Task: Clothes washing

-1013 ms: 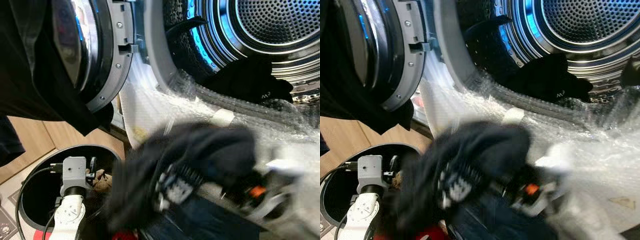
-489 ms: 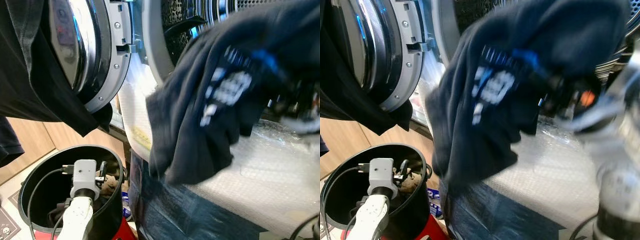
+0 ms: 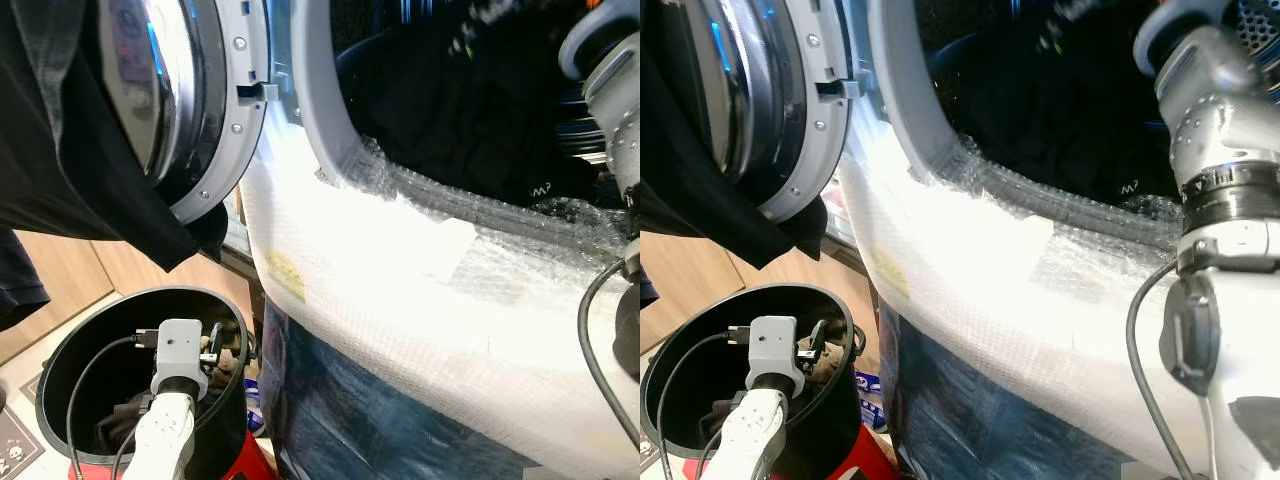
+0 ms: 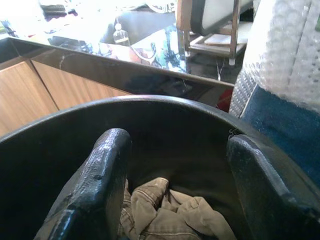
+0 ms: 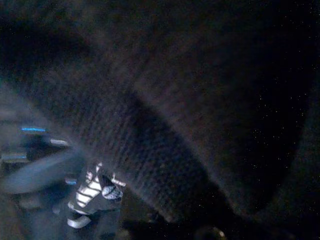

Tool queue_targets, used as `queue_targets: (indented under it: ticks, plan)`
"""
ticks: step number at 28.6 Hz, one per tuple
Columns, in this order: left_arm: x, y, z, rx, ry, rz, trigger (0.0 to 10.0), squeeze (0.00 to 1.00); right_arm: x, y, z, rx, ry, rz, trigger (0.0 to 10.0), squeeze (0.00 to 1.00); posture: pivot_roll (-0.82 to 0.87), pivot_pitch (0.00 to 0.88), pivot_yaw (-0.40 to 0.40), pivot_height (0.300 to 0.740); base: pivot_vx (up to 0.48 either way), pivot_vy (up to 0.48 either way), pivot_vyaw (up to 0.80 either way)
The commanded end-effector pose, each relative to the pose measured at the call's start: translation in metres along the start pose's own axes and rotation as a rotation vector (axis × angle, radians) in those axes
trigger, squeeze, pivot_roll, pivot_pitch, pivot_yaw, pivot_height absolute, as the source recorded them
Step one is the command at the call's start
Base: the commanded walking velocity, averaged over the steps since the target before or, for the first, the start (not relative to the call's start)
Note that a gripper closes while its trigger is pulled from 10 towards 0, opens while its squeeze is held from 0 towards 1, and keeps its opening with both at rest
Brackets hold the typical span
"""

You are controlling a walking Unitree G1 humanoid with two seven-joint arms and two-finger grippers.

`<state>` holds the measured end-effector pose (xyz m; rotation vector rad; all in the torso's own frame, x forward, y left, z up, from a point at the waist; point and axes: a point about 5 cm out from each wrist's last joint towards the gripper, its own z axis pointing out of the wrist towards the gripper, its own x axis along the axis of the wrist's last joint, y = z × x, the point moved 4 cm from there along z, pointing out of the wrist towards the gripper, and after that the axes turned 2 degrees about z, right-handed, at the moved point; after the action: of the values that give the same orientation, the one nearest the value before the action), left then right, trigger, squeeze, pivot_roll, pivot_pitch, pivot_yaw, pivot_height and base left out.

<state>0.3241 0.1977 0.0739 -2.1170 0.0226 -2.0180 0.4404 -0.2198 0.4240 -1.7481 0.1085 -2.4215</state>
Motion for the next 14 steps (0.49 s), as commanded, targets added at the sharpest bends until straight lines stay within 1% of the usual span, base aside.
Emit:
queue_targets:
  ticks: [1, 2, 3, 4, 5, 6, 7, 9, 10, 12, 13, 14]
  plan:
    - [-0.004, 0.004, 0.002, -0.010, -0.023, -0.005, 10.0, 0.00, 0.006, 0.012, 0.002, -0.143, 0.011, -0.033, 8.4, 0.00, -0.05, 0.000, -0.015, 0.740, 0.000, 0.000, 0.00]
    - [-0.005, 0.005, 0.002, -0.013, -0.026, -0.004, 10.0, 0.00, -0.003, 0.011, 0.002, -0.157, -0.020, -0.031, 10.0, 0.00, -0.05, 0.000, -0.015, 0.740, 0.000, 0.000, 0.00]
    - [-0.005, 0.006, 0.002, -0.021, -0.031, -0.005, 10.0, 0.00, -0.014, 0.007, 0.003, -0.149, -0.057, -0.029, 10.0, 0.00, -0.05, 0.000, -0.013, 0.740, 0.000, 0.000, 0.00]
    - [-0.006, 0.009, 0.002, -0.036, -0.039, -0.004, 10.0, 0.00, -0.031, 0.002, 0.004, -0.142, -0.113, -0.039, 10.0, 0.00, -0.04, 0.000, -0.012, 0.740, 0.000, 0.000, 0.00]
    - [-0.006, 0.009, 0.002, -0.036, -0.039, -0.004, 10.0, 0.00, -0.031, 0.002, 0.004, -0.142, -0.113, -0.039, 10.0, 0.00, -0.04, 0.000, -0.012, 0.740, 0.000, 0.000, 0.00]
    - [-0.008, 0.012, 0.002, -0.048, -0.047, 0.003, 10.0, 0.00, -0.040, -0.002, 0.004, -0.133, -0.138, -0.063, 10.0, 0.00, -0.03, 0.000, -0.017, 0.740, 0.000, 0.000, 0.00]
    - [-0.006, 0.015, 0.003, -0.062, -0.043, 0.016, 10.0, 0.00, -0.054, -0.008, 0.004, -0.132, -0.182, -0.069, 10.0, 0.00, -0.02, 0.000, -0.022, 0.740, 0.000, 0.000, 0.00]
    - [-0.005, 0.015, 0.003, -0.062, -0.038, 0.016, 10.0, 0.00, -0.056, -0.009, 0.005, -0.138, -0.187, -0.066, 10.0, 0.00, -0.01, 0.000, -0.024, 0.740, 0.000, 0.000, 0.00]
    - [-0.002, 0.014, 0.004, -0.055, -0.029, 0.010, 10.0, 0.00, -0.058, -0.013, 0.005, -0.143, -0.199, -0.086, 10.0, 0.13, -0.01, 0.000, -0.027, 0.740, 0.000, 0.000, 0.00]
    - [-0.002, 0.013, 0.002, -0.054, -0.030, 0.006, 10.0, 0.00, -0.053, -0.017, 0.007, -0.138, -0.179, -0.100, 10.0, 1.00, -0.02, 0.000, -0.027, 0.740, 0.000, 0.000, 0.00]
    - [-0.004, 0.013, -0.001, -0.064, -0.035, 0.017, 10.0, 0.00, -0.044, -0.015, 0.008, -0.151, -0.157, -0.135, 10.0, 1.00, -0.01, 0.000, -0.028, 0.740, 0.000, 0.000, 0.00]
    - [-0.005, 0.013, -0.001, -0.067, -0.037, 0.019, 10.0, 0.00, -0.042, -0.015, 0.008, -0.155, -0.152, -0.148, 10.0, 1.00, -0.01, 0.000, -0.028, 0.740, 0.000, 0.000, 0.00]
